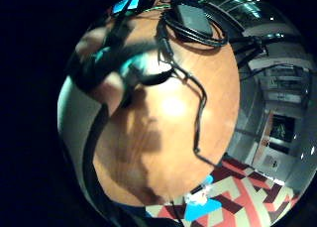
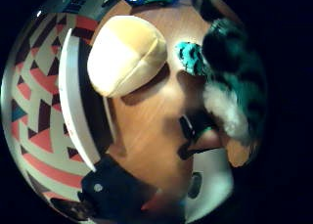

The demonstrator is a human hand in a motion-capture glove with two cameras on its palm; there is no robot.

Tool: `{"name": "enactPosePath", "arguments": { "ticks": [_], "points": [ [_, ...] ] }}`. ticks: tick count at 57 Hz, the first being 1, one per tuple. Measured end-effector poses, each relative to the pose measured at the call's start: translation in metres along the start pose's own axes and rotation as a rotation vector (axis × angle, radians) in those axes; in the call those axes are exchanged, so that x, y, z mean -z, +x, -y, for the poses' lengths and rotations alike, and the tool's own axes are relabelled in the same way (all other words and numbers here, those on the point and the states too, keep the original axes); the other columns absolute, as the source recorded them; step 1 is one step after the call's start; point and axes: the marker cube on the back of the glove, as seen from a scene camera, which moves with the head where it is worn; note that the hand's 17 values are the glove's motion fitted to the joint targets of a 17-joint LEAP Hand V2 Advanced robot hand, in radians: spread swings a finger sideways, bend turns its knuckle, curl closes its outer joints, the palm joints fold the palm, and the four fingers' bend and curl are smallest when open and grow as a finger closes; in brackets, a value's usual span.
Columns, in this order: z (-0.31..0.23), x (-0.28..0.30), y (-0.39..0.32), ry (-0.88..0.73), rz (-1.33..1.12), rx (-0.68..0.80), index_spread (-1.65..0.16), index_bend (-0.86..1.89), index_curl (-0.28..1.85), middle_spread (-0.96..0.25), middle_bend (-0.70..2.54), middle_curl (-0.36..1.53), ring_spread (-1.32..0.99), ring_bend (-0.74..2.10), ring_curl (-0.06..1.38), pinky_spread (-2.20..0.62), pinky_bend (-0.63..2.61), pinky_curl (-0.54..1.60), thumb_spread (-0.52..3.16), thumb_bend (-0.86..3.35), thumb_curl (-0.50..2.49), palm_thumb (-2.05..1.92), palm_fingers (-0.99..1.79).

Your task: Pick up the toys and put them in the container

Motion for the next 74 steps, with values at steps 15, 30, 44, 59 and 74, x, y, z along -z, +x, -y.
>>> {"name": "enactPosePath", "arguments": {
  "ticks": [15,30,44,59,74],
  "points": [
    [0.001,0.007,0.008,0.109,0.139,0.020,-0.33,0.32,0.55,-0.22,0.55,0.49,-0.32,0.86,0.42,-0.40,0.85,0.42,0.80,0.13,0.69,0.89,1.14],
    [-0.048,0.119,-0.035,0.263,0.295,0.152,-0.38,0.46,0.77,-0.26,0.70,0.62,-0.37,0.94,0.49,-0.46,0.93,0.46,0.34,0.14,0.84,0.93,1.10],
    [-0.077,0.200,-0.148,0.431,0.699,0.418,-0.42,0.47,0.96,-0.28,0.74,0.71,-0.39,1.00,0.54,-0.47,1.00,0.49,0.06,0.16,0.92,0.93,1.04],
    [-0.062,0.148,-0.317,0.300,0.817,0.615,-0.45,0.43,1.13,-0.29,0.75,0.80,-0.38,1.03,0.58,-0.47,1.04,0.50,-0.12,0.16,0.97,0.91,1.00],
    [-0.045,0.118,-0.315,-0.005,0.711,0.633,-0.37,0.07,0.97,-0.15,0.33,0.69,-0.20,0.66,0.53,-0.25,1.16,0.54,0.55,-0.06,0.88,0.53,-0.30]
  ]
}}
